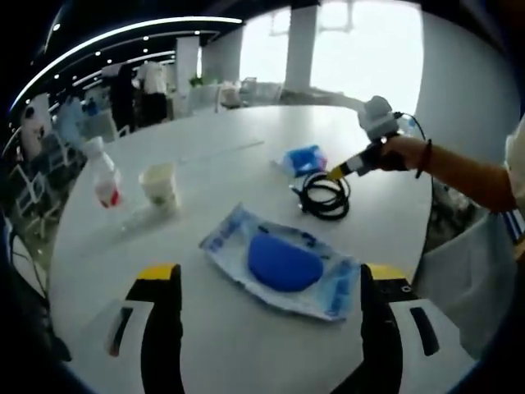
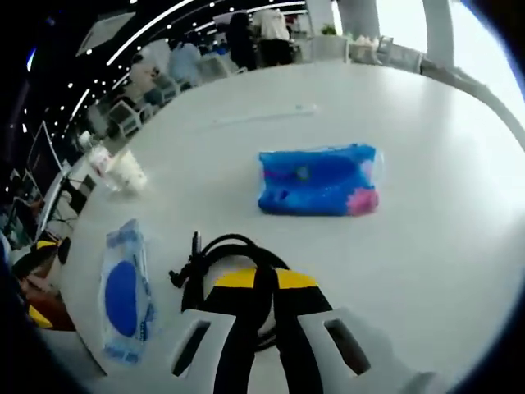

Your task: Arrange the tabletop items into an orderly group along one side of the table until the central work area is clear of visible clutter.

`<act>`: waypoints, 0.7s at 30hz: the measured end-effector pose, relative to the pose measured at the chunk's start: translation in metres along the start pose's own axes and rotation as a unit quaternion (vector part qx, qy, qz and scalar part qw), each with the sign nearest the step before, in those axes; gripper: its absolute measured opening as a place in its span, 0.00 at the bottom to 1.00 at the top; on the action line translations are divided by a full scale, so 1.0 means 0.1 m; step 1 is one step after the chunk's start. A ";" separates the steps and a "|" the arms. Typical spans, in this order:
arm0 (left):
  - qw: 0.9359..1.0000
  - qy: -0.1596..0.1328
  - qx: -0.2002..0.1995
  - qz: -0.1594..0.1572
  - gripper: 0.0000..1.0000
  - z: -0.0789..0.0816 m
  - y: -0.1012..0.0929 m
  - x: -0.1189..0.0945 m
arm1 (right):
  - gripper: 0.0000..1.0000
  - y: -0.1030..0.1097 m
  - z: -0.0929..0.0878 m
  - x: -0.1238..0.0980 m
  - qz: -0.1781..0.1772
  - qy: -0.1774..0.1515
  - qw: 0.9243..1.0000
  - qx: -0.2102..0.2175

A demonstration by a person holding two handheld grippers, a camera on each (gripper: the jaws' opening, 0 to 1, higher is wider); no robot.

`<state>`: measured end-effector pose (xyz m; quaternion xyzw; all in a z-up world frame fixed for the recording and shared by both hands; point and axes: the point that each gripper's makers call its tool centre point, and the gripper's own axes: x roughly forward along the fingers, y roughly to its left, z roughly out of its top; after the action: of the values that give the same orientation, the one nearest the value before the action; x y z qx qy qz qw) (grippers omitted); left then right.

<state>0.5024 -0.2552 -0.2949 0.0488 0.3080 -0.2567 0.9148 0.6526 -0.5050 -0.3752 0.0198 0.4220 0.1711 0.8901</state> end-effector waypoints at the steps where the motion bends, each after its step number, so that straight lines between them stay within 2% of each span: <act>1: 1.000 -0.002 -0.001 0.001 0.87 0.00 0.00 -0.01 | 0.06 -0.01 -0.01 0.01 -0.002 0.001 1.000 0.003; 4: 1.000 -0.017 -0.004 0.009 0.86 0.05 0.04 -0.03 | 0.06 -0.02 -0.01 0.03 -0.003 -0.002 1.000 0.002; 7: 1.000 -0.016 -0.008 0.010 0.87 0.05 0.05 -0.03 | 0.06 -0.02 0.00 0.04 -0.004 -0.003 1.000 -0.003; 9: 1.000 -0.010 -0.004 0.009 0.87 0.03 0.05 -0.02 | 0.07 -0.02 -0.01 0.04 -0.002 -0.001 1.000 -0.022; 14: 1.000 -0.013 -0.008 0.011 0.87 0.03 0.06 -0.04 | 0.08 -0.01 -0.01 0.05 -0.005 -0.006 1.000 -0.020; 18: 1.000 -0.011 -0.011 0.013 0.87 0.02 0.08 -0.04 | 0.19 0.07 0.07 0.02 0.006 -0.023 1.000 -0.006; 21: 1.000 -0.013 -0.011 0.012 0.88 0.03 0.07 -0.04 | 0.28 0.14 0.10 -0.01 0.008 -0.027 1.000 -0.013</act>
<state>0.5049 -0.2479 -0.2906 0.0390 0.2981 -0.2427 0.9223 0.6558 -0.4905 -0.3656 0.0164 0.3952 0.1826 0.9001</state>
